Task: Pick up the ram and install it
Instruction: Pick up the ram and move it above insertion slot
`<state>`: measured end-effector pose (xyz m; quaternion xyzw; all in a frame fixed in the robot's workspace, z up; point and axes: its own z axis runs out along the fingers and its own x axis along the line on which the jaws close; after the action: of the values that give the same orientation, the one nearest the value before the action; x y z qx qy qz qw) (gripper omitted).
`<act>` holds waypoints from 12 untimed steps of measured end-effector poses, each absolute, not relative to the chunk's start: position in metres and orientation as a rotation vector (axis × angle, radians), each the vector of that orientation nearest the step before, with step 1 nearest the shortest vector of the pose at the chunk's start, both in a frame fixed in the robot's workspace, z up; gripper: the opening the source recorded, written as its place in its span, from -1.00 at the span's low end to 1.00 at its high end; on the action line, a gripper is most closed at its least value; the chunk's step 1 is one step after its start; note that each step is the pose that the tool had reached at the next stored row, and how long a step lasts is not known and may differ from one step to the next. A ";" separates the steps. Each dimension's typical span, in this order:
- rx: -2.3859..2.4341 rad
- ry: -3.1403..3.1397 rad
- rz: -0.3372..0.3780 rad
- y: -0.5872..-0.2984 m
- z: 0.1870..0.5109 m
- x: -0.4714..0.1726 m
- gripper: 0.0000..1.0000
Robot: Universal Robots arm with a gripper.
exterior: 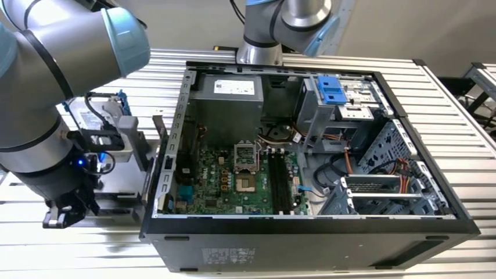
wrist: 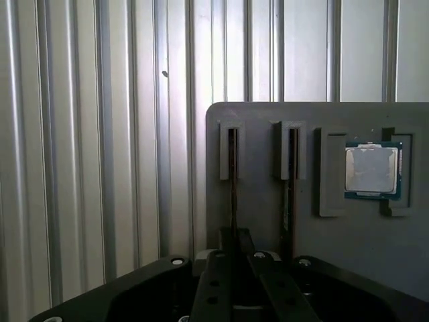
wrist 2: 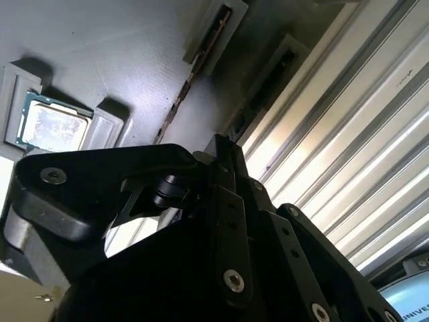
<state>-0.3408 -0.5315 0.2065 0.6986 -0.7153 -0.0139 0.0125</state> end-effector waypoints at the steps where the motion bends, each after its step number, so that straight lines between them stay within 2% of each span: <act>1: 2.177 -2.229 -0.043 -0.532 0.211 -0.341 -1.00; 12: 2.177 -2.229 -0.043 -0.532 0.254 -0.341 -1.00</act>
<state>-0.3408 -0.5316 0.2543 0.6986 -0.7153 -0.0139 0.0126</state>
